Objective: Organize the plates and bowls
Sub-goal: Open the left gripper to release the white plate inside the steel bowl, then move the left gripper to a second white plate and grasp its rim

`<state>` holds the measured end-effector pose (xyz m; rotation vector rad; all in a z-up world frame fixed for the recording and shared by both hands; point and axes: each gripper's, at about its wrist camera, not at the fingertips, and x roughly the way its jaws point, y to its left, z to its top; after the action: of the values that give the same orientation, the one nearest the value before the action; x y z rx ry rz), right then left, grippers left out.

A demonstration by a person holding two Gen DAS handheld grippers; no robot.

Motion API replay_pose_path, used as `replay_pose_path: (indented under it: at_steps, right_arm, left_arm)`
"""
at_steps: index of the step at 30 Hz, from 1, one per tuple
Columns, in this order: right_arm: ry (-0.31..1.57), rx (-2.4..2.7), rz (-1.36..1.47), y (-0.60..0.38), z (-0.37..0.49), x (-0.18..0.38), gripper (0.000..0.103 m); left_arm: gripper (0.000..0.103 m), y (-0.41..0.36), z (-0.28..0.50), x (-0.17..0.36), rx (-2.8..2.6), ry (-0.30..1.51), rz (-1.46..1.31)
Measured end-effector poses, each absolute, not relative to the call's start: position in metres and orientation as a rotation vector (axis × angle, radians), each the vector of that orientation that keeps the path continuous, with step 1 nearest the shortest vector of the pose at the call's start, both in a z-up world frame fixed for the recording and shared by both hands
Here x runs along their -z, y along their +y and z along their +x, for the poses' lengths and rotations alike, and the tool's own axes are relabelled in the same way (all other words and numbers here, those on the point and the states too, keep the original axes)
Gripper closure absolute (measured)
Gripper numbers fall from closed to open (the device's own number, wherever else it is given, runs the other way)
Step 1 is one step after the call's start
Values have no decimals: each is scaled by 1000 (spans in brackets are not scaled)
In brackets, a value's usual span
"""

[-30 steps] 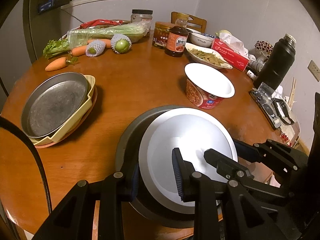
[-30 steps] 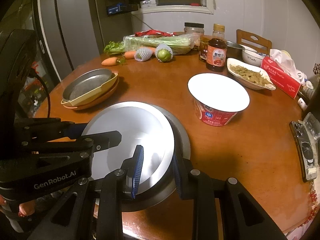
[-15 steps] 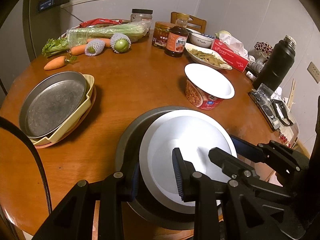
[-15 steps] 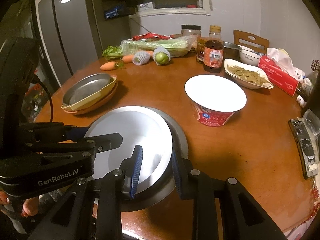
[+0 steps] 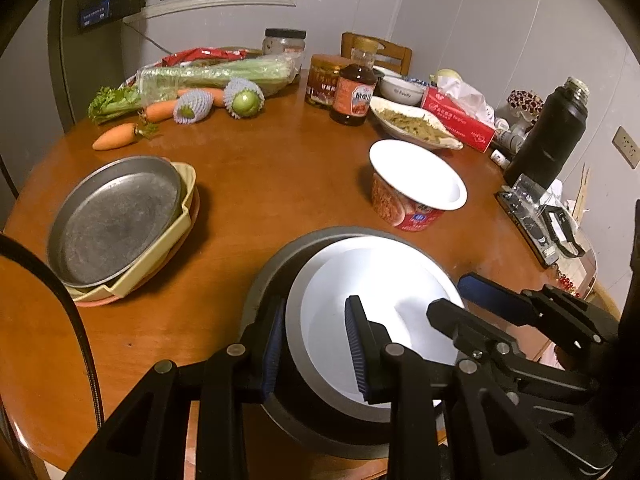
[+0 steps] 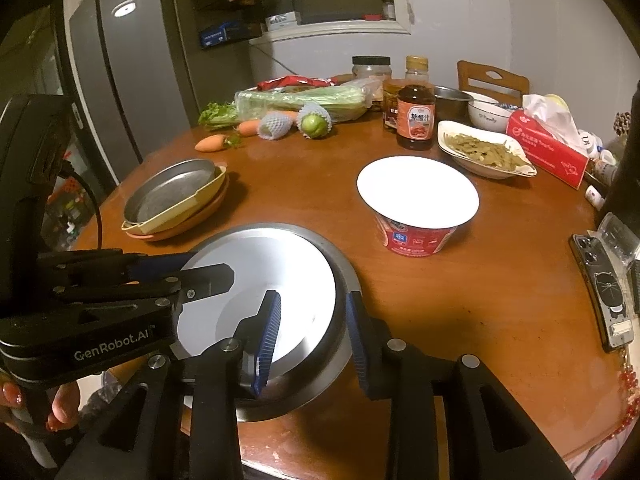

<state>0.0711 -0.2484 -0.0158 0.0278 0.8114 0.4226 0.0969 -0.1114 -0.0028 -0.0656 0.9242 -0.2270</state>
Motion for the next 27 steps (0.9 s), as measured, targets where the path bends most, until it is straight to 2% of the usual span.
replay_pose_path:
  at_steps: [4, 27]
  right_arm:
    - [801, -425, 34, -249, 69, 12, 68]
    - [704, -331, 136, -299, 55, -13, 60]
  left_arm:
    - [63, -111, 91, -8, 225, 890, -55]
    - [59, -142, 88, -34, 288, 845, 2]
